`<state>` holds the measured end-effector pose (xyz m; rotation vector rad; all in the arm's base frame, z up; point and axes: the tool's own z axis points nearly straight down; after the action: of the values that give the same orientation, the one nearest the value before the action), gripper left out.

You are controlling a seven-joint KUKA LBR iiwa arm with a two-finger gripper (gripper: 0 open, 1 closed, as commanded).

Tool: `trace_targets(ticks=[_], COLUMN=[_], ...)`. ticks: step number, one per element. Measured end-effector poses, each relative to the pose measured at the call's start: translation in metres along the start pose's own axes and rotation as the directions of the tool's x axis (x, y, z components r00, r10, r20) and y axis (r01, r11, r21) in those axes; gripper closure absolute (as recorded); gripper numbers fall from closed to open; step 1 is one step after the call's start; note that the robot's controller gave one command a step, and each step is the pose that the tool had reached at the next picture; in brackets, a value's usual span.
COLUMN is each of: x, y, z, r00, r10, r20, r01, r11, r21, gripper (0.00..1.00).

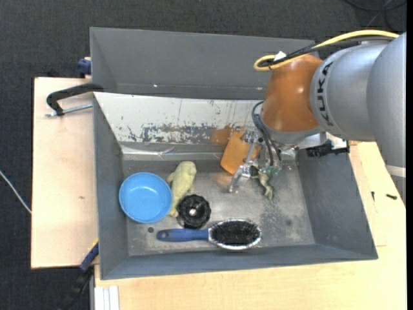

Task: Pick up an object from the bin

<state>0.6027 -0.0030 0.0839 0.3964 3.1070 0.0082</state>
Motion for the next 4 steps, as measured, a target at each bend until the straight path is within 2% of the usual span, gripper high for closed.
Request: trace_targets(ticks=[1, 2, 3, 4], x=[0.023, 0.028, 0.025, 0.021], y=[0.03, 0.053, 0.056, 0.061], z=[0.007, 0.008, 0.004, -0.062], r00=[0.998, 0.999, 0.999, 0.999], r10=[0.07, 0.044, 0.043, 0.039], r20=[0.008, 0.007, 0.019, 0.004], r01=[-0.07, -0.044, -0.043, -0.039], r11=[0.998, 0.999, 0.999, 0.999], r21=[0.007, 0.012, 0.004, 0.001], gripper=[0.0, 0.0, 1.0, 1.0])
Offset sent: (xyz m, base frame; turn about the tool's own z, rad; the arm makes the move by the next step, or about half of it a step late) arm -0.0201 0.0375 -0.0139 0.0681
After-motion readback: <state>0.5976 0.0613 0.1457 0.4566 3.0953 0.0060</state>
